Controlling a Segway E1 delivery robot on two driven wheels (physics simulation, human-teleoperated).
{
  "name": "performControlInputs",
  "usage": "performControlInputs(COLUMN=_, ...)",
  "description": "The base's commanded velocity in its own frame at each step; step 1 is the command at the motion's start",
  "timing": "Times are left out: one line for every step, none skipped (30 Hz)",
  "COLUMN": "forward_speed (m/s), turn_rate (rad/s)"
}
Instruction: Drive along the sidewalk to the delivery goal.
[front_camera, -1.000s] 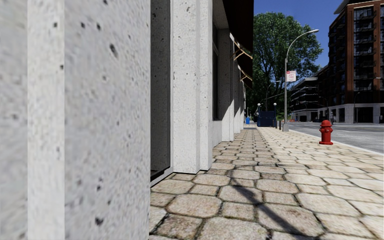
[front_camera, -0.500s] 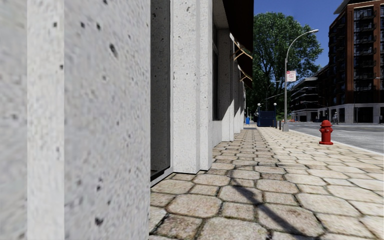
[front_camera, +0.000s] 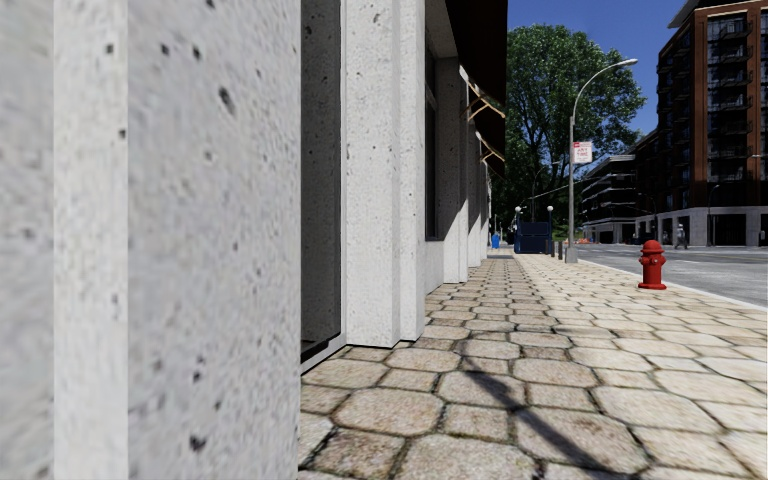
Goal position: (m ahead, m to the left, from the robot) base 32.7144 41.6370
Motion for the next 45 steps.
performControlInputs(forward_speed=0.00, turn_rate=-0.31)
performControlInputs(forward_speed=0.00, turn_rate=-0.73)
performControlInputs(forward_speed=0.00, turn_rate=-0.76)
performControlInputs(forward_speed=0.00, turn_rate=-0.76)
performControlInputs(forward_speed=0.00, turn_rate=-1.17)
performControlInputs(forward_speed=0.00, turn_rate=-1.17)
performControlInputs(forward_speed=0.00, turn_rate=-1.20)
performControlInputs(forward_speed=0.00, turn_rate=-1.20)
performControlInputs(forward_speed=0.00, turn_rate=-1.20)
performControlInputs(forward_speed=0.00, turn_rate=-1.20)
performControlInputs(forward_speed=0.00, turn_rate=-1.20)
performControlInputs(forward_speed=0.00, turn_rate=-1.20)
performControlInputs(forward_speed=0.00, turn_rate=-0.68)
performControlInputs(forward_speed=0.00, turn_rate=0.00)
performControlInputs(forward_speed=0.00, turn_rate=0.00)
performControlInputs(forward_speed=0.00, turn_rate=0.00)
performControlInputs(forward_speed=0.00, turn_rate=0.00)
performControlInputs(forward_speed=0.00, turn_rate=0.00)
performControlInputs(forward_speed=0.00, turn_rate=0.00)
performControlInputs(forward_speed=0.00, turn_rate=0.00)
performControlInputs(forward_speed=0.00, turn_rate=0.00)
performControlInputs(forward_speed=0.00, turn_rate=0.00)
performControlInputs(forward_speed=0.00, turn_rate=0.00)
performControlInputs(forward_speed=0.00, turn_rate=0.00)
performControlInputs(forward_speed=0.07, turn_rate=0.00)
performControlInputs(forward_speed=1.32, turn_rate=0.00)
performControlInputs(forward_speed=2.00, turn_rate=0.00)
performControlInputs(forward_speed=2.00, turn_rate=0.00)
performControlInputs(forward_speed=2.00, turn_rate=0.00)
performControlInputs(forward_speed=2.00, turn_rate=0.00)
performControlInputs(forward_speed=2.00, turn_rate=0.00)
performControlInputs(forward_speed=2.00, turn_rate=0.00)
performControlInputs(forward_speed=2.00, turn_rate=0.00)
performControlInputs(forward_speed=2.00, turn_rate=0.00)
performControlInputs(forward_speed=2.00, turn_rate=0.00)
performControlInputs(forward_speed=2.00, turn_rate=0.00)
performControlInputs(forward_speed=2.00, turn_rate=0.00)
performControlInputs(forward_speed=2.00, turn_rate=0.00)
performControlInputs(forward_speed=2.00, turn_rate=0.00)
performControlInputs(forward_speed=2.00, turn_rate=0.00)
performControlInputs(forward_speed=2.00, turn_rate=0.00)
performControlInputs(forward_speed=2.00, turn_rate=0.00)
performControlInputs(forward_speed=2.00, turn_rate=0.00)
performControlInputs(forward_speed=2.00, turn_rate=0.00)
performControlInputs(forward_speed=2.00, turn_rate=0.00)
